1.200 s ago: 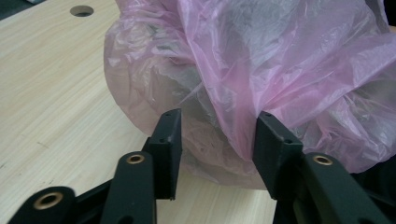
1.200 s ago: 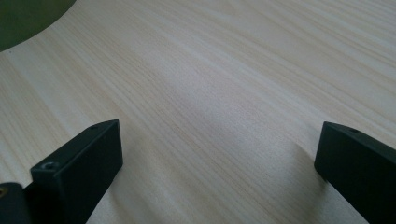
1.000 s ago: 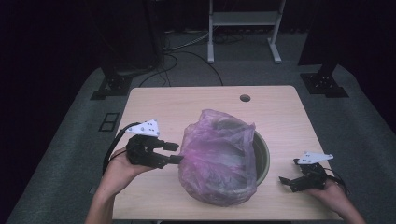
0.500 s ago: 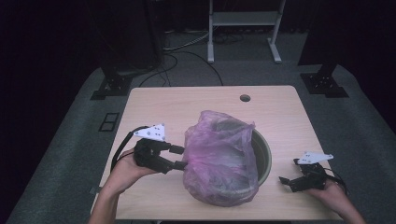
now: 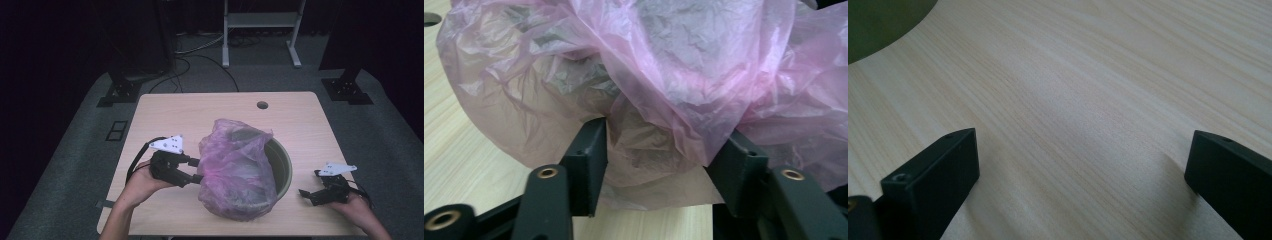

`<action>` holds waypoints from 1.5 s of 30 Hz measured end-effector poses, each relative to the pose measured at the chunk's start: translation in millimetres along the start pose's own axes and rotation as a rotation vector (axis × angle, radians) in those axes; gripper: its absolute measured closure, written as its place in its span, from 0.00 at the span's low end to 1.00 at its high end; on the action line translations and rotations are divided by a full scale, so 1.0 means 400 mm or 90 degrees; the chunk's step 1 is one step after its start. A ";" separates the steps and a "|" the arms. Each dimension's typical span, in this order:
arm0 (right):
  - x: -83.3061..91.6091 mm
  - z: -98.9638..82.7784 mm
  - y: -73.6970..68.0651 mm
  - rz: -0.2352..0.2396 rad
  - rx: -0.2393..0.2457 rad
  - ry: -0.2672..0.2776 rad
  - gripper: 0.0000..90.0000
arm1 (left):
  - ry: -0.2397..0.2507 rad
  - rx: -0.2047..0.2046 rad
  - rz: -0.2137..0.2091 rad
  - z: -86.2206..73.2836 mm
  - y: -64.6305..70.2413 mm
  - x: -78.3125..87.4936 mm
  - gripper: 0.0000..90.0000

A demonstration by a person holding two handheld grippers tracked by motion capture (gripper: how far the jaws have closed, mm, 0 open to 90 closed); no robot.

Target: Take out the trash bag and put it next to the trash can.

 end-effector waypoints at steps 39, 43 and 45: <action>0.000 0.000 0.000 0.000 0.000 0.000 0.00 | 0.124 -0.035 0.049 0.110 0.055 0.077 1.00; 0.000 0.000 0.000 0.000 0.000 0.000 0.00 | 0.145 -0.042 0.055 0.131 0.057 0.083 1.00; 0.000 0.000 0.000 0.000 0.000 0.000 0.00 | 0.152 -0.047 0.057 0.142 0.059 0.084 1.00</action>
Point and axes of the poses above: each handheld gripper's, and its own axes: x roughly backward along the jaws, z roughly out of its top, y roughly to its right, the point moved 2 cm from there along -x, roughly forward along the jaws, and after that the axes turned 15 degrees about -z, right-handed, at the moved point
